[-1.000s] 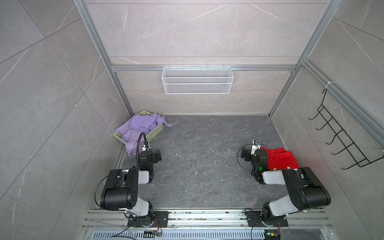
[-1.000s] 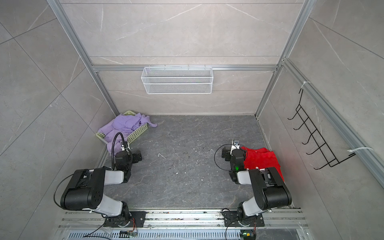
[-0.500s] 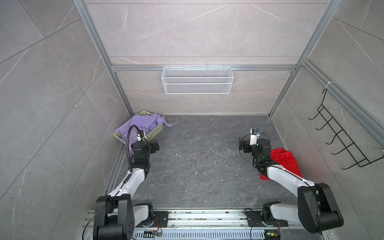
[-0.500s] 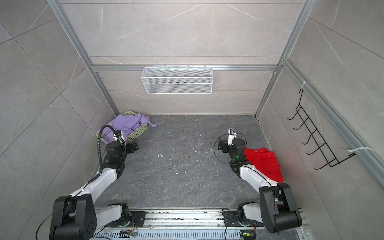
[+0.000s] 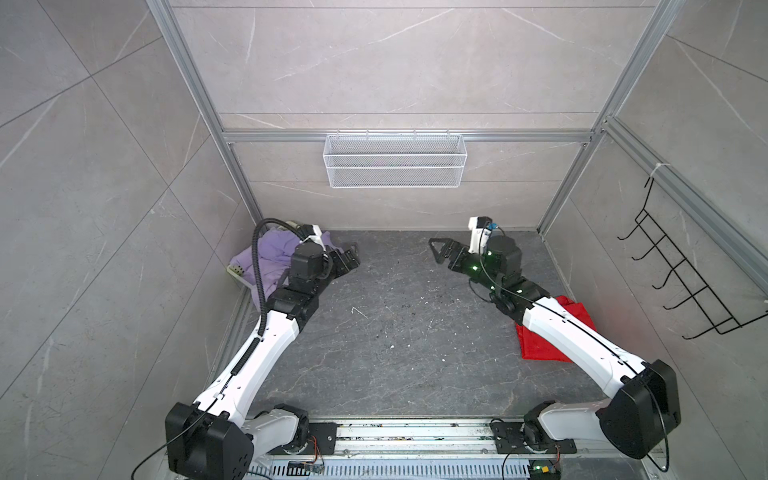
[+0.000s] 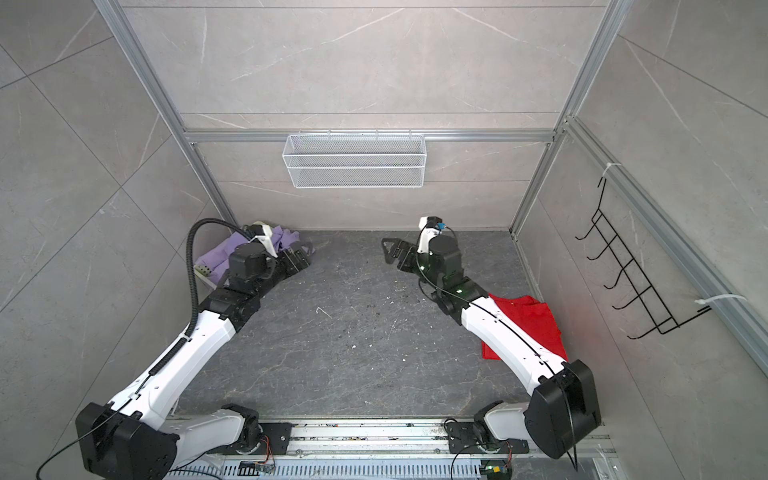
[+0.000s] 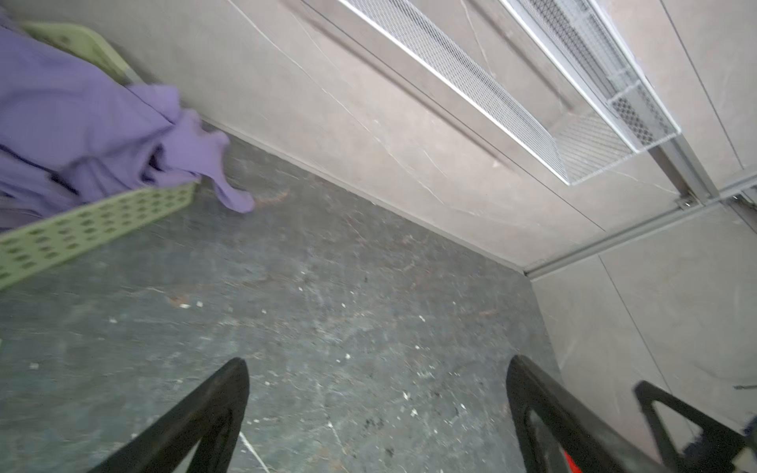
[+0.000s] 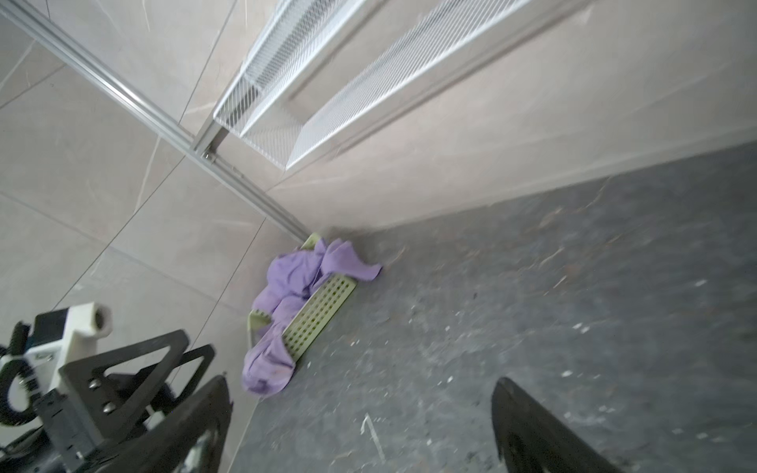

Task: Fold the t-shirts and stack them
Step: 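Grasp a lavender t-shirt in the basket with the left gripper while the right approaches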

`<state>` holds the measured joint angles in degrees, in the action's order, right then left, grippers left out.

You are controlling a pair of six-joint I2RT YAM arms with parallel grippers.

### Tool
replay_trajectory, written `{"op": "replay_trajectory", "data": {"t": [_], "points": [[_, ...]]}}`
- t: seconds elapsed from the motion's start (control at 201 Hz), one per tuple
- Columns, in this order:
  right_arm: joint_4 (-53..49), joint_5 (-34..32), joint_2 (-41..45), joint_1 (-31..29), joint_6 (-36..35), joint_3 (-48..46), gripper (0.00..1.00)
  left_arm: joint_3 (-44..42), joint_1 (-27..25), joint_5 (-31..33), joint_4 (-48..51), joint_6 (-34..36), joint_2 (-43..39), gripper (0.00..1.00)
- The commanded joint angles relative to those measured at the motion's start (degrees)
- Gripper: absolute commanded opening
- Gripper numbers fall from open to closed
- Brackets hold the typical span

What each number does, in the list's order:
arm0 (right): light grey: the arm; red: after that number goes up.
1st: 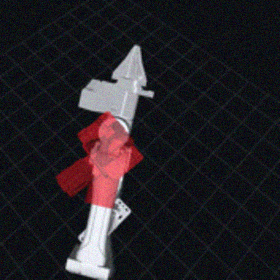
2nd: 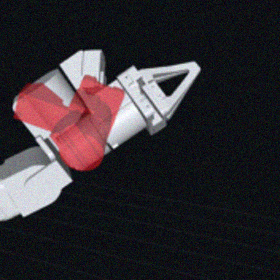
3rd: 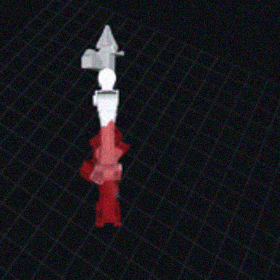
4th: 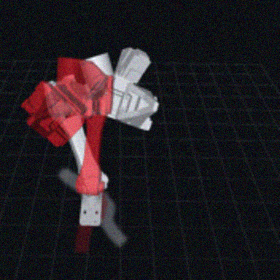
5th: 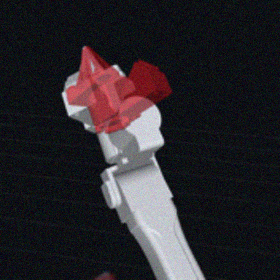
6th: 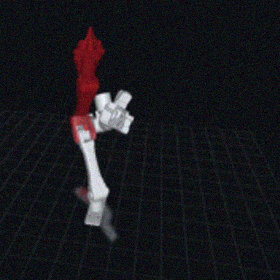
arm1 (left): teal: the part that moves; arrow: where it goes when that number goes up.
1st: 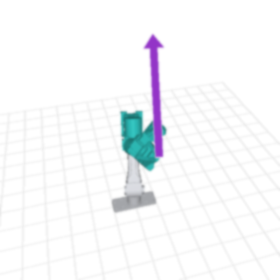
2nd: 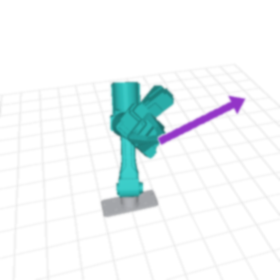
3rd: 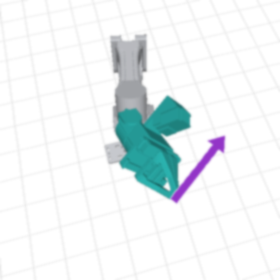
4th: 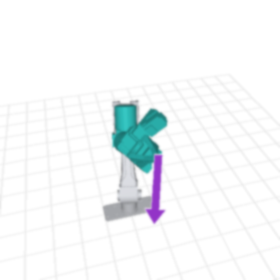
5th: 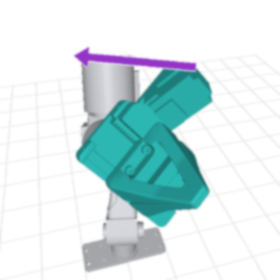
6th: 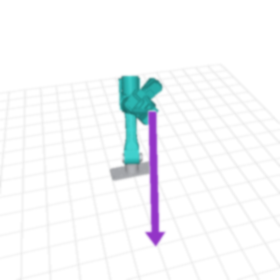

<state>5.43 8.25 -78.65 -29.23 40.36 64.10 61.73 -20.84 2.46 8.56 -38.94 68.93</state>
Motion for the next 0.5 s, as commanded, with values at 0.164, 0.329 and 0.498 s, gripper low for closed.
{"op": "replay_trajectory", "data": {"t": [0.164, 0.329, 0.498], "points": [[1.4, -0.9, 0.1, -5.0, 7.2, 2.5, 0.99, 2.8, -3.4, -0.7, 3.2, -7.2, -0.7, 1.00], [-6.7, -3.8, -2.2, -5.0, 11.3, 7.4, 0.99, -2.1, -3.0, -2.1, -2.9, -8.8, -2.4, 1.00], [-11.4, -4.6, -5.4, -4.9, 11.4, 11.8, 0.99, -0.1, 1.4, -3.6, 0.1, -7.4, -0.4, 1.00]]}}
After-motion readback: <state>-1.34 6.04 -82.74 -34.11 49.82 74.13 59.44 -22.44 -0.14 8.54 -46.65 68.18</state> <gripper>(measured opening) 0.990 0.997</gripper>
